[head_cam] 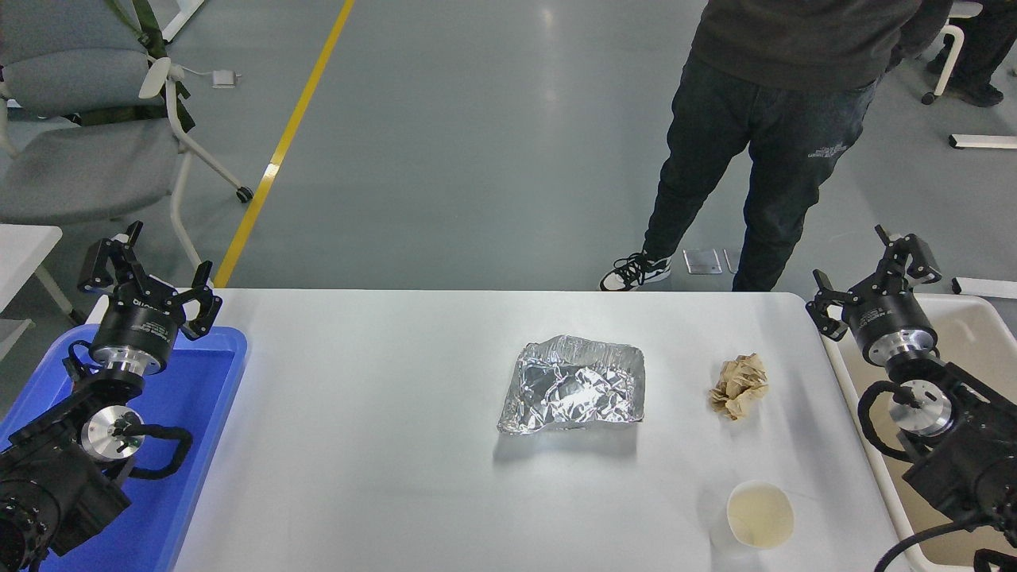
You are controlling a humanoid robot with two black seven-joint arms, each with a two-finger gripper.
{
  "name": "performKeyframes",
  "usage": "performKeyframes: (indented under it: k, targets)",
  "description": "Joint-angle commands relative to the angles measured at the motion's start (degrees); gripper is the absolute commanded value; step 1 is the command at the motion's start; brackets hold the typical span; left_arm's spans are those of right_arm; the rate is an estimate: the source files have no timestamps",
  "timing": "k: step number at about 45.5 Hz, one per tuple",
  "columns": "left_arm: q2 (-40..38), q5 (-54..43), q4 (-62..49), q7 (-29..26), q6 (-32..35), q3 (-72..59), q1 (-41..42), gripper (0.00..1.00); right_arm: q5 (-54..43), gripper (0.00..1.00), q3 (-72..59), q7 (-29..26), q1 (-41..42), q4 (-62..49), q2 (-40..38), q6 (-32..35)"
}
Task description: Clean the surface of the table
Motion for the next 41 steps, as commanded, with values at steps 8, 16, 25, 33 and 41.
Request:
performKeyframes:
  k: [8, 16, 25, 33, 41]
  targets:
    - [0.0, 0.0, 0.0, 0.0, 0.0, 0.0, 0.0, 1.00, 0.3, 1.00, 0.3, -0.2, 0.1, 0.2, 0.1, 0.4]
    - [0.0, 0.0, 0.0, 0.0, 0.0, 0.0, 0.0, 1.00, 0.3, 1.00, 0.5, -0.2, 0.3, 0.2, -0.2, 0.4]
    - [0.0, 0.0, 0.0, 0.0, 0.0, 0.0, 0.0, 1.00, 0.4, 1.00, 0.7, -0.2, 0.6, 0.1, -0.4, 0.3]
    - [0.0, 0.0, 0.0, 0.0, 0.0, 0.0, 0.0, 1.00, 0.4, 1.00, 0.7, -0.2, 0.6, 0.1, -0.4, 0.3]
    - [0.0, 0.0, 0.0, 0.0, 0.0, 0.0, 0.0, 1.00, 0.5, 1.00, 0.7, -0.2, 0.6, 0.1, -0.6, 0.3]
